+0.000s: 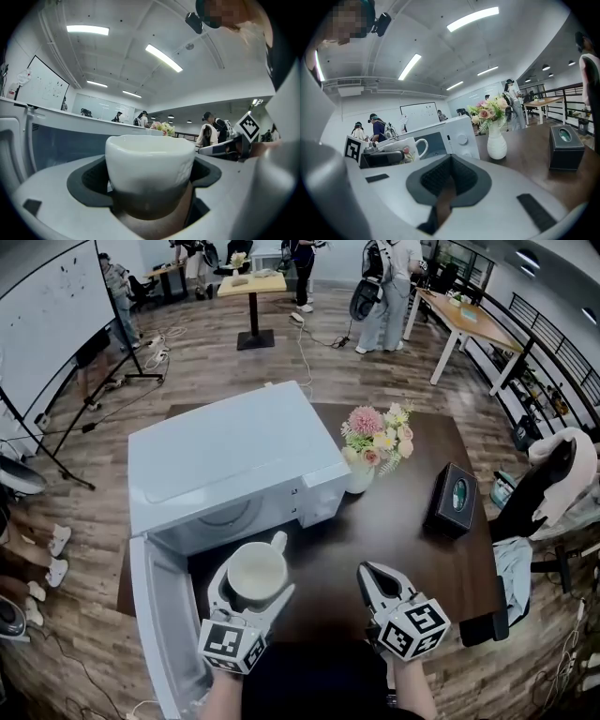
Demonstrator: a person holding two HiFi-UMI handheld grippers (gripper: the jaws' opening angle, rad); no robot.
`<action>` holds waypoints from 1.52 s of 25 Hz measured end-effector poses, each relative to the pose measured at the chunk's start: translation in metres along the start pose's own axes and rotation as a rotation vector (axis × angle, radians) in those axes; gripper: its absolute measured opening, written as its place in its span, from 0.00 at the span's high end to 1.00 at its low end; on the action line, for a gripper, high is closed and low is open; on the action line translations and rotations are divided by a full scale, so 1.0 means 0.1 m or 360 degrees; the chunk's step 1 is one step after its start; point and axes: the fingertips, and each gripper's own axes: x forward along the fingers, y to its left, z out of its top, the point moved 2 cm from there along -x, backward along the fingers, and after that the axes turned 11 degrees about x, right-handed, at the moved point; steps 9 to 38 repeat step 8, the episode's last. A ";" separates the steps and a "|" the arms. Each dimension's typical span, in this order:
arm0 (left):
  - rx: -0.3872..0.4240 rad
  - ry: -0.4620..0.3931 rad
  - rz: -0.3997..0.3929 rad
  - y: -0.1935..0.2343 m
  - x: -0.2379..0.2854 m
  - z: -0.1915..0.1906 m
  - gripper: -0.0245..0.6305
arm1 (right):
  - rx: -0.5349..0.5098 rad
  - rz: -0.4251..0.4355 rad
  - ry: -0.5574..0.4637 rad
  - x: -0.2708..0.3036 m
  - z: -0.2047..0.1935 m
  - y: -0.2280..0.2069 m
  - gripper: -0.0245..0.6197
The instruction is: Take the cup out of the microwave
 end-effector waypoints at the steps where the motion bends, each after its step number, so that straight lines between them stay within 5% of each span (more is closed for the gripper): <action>1: -0.0003 0.0002 0.0003 0.00 0.00 -0.01 0.23 | 0.0003 -0.0001 0.0002 0.00 -0.01 0.00 0.97; 38: 0.0005 0.0008 0.0002 -0.02 0.01 -0.07 0.23 | -0.0025 -0.0017 0.0027 0.00 -0.09 -0.01 0.97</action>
